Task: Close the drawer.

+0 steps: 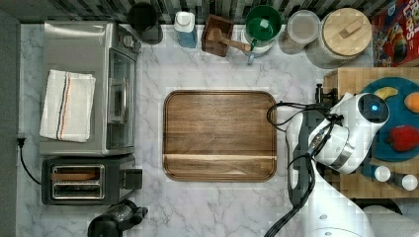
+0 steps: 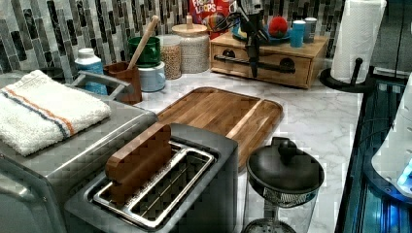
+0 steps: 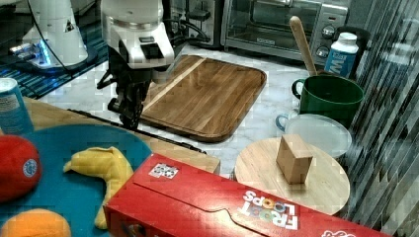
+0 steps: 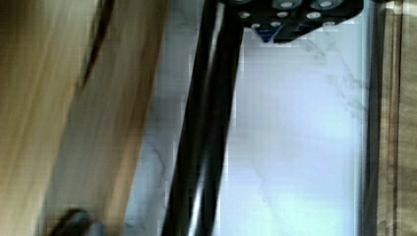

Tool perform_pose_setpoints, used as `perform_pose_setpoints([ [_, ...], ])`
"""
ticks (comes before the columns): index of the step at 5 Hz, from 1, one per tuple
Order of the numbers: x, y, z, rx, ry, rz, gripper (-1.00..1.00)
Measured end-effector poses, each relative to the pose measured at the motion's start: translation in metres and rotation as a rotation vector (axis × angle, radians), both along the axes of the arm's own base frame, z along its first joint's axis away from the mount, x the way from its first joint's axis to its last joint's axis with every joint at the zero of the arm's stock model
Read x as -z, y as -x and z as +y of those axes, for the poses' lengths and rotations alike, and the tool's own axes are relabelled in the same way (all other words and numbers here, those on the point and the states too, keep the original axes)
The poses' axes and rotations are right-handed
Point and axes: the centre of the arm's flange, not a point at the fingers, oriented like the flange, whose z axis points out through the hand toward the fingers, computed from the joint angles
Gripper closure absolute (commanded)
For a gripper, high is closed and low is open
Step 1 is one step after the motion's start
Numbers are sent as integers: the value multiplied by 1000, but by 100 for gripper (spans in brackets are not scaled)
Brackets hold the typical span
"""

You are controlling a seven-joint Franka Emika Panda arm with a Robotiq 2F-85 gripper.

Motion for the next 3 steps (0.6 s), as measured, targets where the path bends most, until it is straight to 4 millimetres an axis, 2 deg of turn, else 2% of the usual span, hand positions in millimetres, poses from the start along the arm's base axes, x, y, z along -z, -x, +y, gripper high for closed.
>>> perform_pose_setpoints([
  [3,-1,0,-5,4,-26,-4,100],
])
